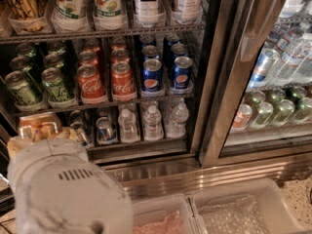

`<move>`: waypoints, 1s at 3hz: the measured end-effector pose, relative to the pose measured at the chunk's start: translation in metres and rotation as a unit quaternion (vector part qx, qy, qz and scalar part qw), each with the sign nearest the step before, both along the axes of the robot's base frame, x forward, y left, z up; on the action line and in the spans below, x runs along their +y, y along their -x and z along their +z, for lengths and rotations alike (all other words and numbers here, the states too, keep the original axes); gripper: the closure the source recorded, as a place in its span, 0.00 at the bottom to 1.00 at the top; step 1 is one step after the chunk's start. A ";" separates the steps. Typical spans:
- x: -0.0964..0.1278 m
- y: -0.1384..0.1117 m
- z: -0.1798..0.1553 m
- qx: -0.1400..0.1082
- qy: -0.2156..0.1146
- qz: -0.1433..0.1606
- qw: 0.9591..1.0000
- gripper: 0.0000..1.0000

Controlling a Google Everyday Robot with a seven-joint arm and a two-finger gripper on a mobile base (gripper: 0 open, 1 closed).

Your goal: Pick orange can from top shelf of fridge

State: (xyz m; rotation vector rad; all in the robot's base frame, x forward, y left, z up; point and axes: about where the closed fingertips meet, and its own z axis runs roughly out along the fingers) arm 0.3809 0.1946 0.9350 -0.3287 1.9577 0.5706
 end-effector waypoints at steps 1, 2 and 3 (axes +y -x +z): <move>-0.026 -0.008 -0.042 0.019 0.007 -0.012 1.000 1.00; -0.044 -0.016 -0.075 0.047 0.010 -0.021 0.999 1.00; -0.053 -0.015 -0.102 0.072 0.018 -0.026 0.997 1.00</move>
Offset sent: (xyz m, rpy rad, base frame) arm 0.0308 -0.0678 -0.1187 0.2703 0.3652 -0.2279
